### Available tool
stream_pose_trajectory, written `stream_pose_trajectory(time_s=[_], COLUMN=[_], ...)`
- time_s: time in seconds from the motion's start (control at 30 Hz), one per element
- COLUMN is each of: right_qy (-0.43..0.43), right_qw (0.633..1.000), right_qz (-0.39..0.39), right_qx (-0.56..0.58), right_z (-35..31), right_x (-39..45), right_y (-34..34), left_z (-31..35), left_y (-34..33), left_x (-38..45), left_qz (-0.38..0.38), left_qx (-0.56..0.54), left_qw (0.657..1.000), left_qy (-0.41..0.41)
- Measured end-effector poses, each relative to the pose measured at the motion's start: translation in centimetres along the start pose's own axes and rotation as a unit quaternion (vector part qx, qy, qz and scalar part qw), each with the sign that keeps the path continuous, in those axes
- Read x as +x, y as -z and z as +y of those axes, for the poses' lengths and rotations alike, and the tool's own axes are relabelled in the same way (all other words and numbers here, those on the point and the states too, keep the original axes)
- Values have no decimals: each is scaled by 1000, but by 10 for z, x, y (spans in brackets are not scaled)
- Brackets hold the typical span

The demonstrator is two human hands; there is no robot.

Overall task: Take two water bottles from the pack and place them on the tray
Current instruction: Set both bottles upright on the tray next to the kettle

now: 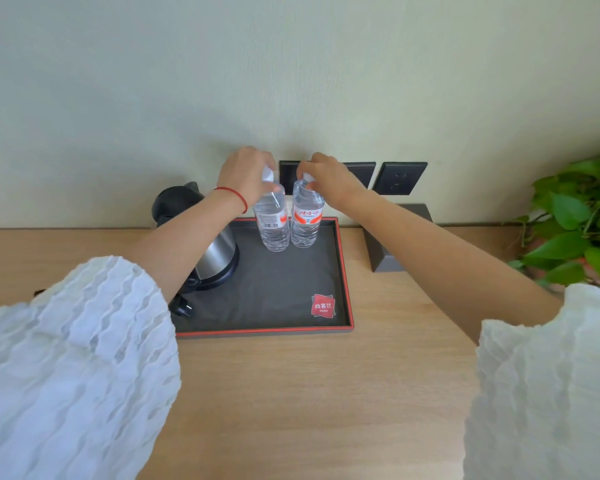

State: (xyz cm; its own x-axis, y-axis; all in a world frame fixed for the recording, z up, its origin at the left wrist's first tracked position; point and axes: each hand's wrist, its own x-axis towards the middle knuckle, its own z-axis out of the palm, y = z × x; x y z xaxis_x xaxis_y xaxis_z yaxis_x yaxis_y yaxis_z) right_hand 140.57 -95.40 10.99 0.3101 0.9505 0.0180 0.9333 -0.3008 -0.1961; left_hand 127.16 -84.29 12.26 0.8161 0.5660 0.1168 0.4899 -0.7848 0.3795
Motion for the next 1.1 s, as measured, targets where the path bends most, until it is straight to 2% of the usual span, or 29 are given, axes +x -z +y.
stream_pose_trajectory(time_s=[0.1, 0.27, 0.4, 0.57, 0.7, 0.77, 0.93, 1.1], right_qy=[-2, -15, -11, -10, -7, -8, -12, -22], right_qw=[1000, 999, 999, 999, 999, 999, 999, 998], right_qz=[-1, 7, 3, -6, -6, -3, -1, 5], right_qx=[3, 28, 37, 51, 41, 39, 52, 63], right_z=[-1, 3, 4, 0, -2, -3, -1, 0], right_x=[-1, -3, -4, 0, 0, 0, -1, 0], right_y=[0, 0, -1, 2, 4, 3, 3, 1], left_z=[8, 2, -4, -9, -14, -14, -14, -17], left_y=[-4, -1, -2, -7, -18, -20, -16, -15], left_x=[5, 11, 14, 11, 1, -1, 6, 11], left_qz=[-20, -69, -69, -27, 53, 70, 0, -16], left_qx=[12, 42, 24, -70, -128, -170, -181, -189], left_qw=[999, 987, 984, 993, 990, 980, 983, 982], left_qy=[-37, -142, -165, -95, 32, 73, 41, 21])
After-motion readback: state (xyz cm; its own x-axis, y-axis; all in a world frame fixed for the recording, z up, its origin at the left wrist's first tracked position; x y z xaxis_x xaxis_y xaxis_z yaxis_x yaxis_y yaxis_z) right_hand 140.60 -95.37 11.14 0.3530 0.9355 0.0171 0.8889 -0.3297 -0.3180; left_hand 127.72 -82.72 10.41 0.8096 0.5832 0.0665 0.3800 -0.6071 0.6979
